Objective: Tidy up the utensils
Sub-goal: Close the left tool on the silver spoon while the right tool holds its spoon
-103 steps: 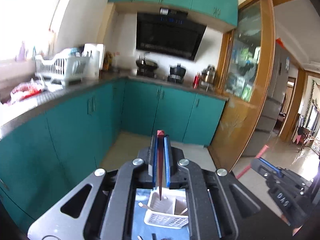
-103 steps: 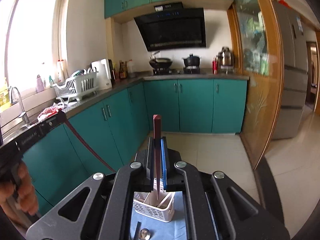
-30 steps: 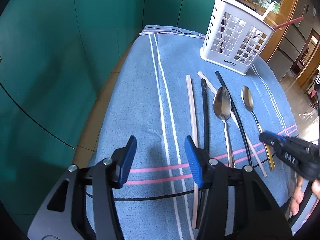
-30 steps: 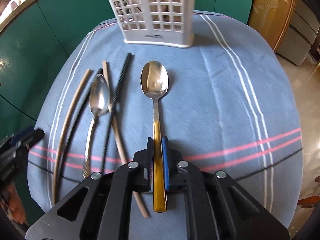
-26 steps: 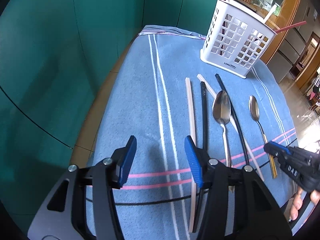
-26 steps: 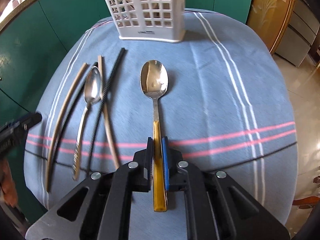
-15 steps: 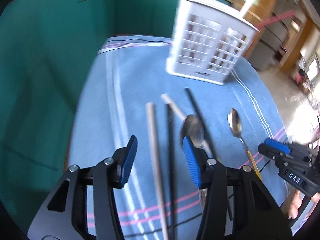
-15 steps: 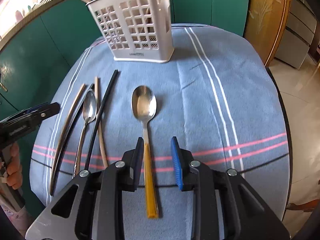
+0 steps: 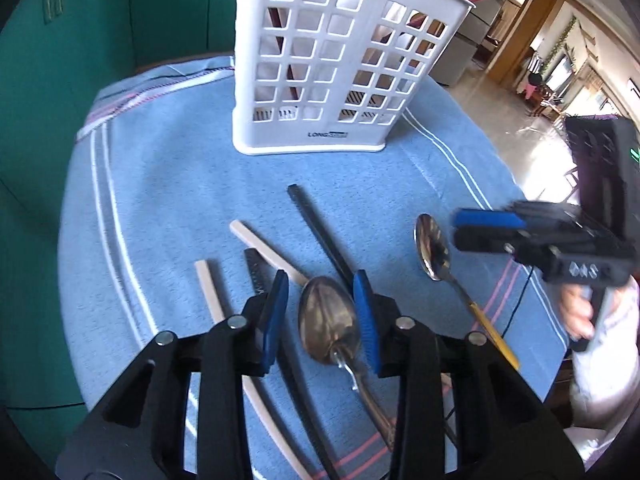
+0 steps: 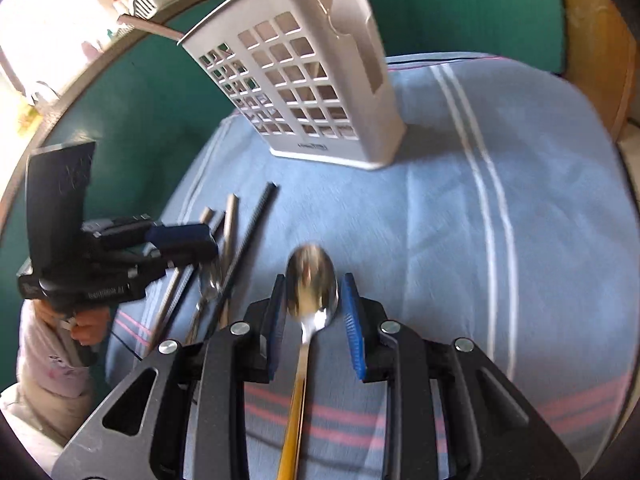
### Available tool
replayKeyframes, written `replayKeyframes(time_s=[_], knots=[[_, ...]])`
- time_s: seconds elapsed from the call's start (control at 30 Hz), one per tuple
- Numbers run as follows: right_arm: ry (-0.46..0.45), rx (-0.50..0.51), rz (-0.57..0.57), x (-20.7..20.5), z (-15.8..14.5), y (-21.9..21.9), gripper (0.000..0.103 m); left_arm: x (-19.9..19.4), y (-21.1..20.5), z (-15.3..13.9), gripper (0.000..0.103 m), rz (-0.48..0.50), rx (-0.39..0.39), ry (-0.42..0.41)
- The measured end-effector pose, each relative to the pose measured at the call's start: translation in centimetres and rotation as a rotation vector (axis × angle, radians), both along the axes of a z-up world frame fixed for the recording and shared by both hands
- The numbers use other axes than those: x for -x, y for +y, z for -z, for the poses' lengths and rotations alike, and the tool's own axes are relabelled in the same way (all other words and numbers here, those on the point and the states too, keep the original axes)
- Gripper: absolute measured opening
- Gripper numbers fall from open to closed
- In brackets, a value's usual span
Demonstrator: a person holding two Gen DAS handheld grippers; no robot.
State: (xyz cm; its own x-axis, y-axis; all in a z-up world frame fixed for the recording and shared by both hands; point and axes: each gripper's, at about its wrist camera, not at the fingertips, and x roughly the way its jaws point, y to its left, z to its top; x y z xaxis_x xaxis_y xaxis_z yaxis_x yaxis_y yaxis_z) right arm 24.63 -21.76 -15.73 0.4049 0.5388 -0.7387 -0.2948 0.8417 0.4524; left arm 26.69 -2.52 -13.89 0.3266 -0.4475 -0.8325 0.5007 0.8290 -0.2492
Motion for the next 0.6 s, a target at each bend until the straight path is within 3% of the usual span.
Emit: replayKeyframes(time_s=[0.13, 0.3, 0.4, 0.5, 0.53, 0.6], knots=[[0.043, -0.097, -0.093, -2.3, 1.1, -0.2, 0.028, -0.2, -0.3, 0.8, 0.033, 0.02, -0.002, 0.025], [0.086, -0.095, -0.163, -2.9, 2.0, 0.6, 0.028, -0.9, -0.4, 1.3, 0.028, 0.023, 0.02, 0.055], [0.092, -0.095, -0.175, -2.5, 2.2, 0.9, 0.007, -0.9, 0.0, 1.3, 0.027, 0.009, 0.029, 0.06], [0.08, -0.094, -0.16, -1.9, 1.9, 0.9, 0.005, -0.6, 0.3, 0.8, 0.017, -0.008, 0.026, 0.043], [0.075, -0.09, -0.156, -1.6, 1.7, 0.5, 0.005, -0.4, 0.6, 0.5, 0.007, -0.014, 0.033, 0.036], [0.06, -0.071, -0.146, -1.0, 1.1, 0.1, 0.005, 0.1, 1.4, -0.2, 0.004, -0.029, 0.039, 0.023]])
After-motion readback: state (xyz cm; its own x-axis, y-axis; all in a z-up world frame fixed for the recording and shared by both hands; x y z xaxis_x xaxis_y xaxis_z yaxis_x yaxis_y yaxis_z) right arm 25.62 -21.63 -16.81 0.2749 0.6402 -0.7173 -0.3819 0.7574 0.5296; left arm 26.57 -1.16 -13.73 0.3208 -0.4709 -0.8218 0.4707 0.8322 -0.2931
